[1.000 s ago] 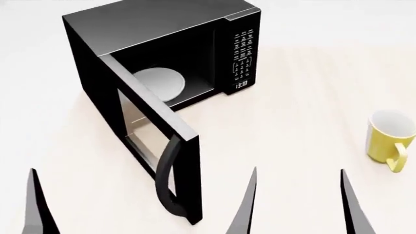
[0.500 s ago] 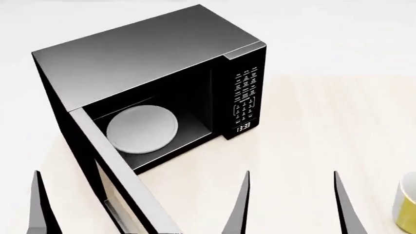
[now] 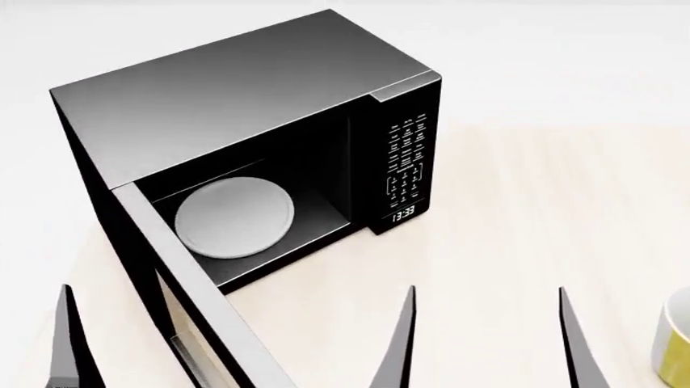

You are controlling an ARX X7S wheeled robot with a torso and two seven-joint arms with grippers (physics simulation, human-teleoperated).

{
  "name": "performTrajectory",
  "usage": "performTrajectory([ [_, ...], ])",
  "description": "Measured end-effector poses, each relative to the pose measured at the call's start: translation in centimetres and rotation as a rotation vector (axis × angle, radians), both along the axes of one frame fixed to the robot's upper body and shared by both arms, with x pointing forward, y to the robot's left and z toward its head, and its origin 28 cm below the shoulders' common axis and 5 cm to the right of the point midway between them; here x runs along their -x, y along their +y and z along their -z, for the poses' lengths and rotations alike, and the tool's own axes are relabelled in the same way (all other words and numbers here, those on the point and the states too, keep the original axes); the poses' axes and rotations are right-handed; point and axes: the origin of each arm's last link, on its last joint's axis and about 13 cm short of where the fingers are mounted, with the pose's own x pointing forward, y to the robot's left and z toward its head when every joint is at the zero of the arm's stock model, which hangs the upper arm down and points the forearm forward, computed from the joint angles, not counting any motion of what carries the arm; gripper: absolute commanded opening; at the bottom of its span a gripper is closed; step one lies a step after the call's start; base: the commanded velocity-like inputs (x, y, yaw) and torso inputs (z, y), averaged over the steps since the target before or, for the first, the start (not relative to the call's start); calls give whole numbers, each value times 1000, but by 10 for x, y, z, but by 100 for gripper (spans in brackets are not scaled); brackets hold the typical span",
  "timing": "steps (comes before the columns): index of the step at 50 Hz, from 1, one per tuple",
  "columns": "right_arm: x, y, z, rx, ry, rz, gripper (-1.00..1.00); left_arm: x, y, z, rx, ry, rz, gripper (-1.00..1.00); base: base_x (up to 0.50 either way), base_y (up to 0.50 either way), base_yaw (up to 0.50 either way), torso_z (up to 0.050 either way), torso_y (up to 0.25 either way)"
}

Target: Close the microwave.

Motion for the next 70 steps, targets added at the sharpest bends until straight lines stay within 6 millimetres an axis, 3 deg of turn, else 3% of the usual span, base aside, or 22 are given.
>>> performTrajectory([
  [9, 0, -1, 0, -1, -7, 7, 100, -3, 16, -2, 8, 99, 99, 100, 0, 0, 0, 0, 0],
  [18, -1, -1, 2, -2, -3, 9, 100, -1, 55, -11, -33, 188, 108, 100, 0, 0, 0, 0, 0],
  [29, -2, 0, 6, 2, 5, 7, 100, 9, 87, -15, -240, 319, 311, 100, 0, 0, 0, 0, 0],
  [45, -2, 1, 10, 8, 17, 3, 100, -1, 94, 5, -480, 520, 650, 100, 0, 0, 0, 0, 0],
  [70, -2, 2, 13, 13, 28, -3, 100, -38, 81, 28, -520, 528, 732, 100, 0, 0, 0, 0, 0],
])
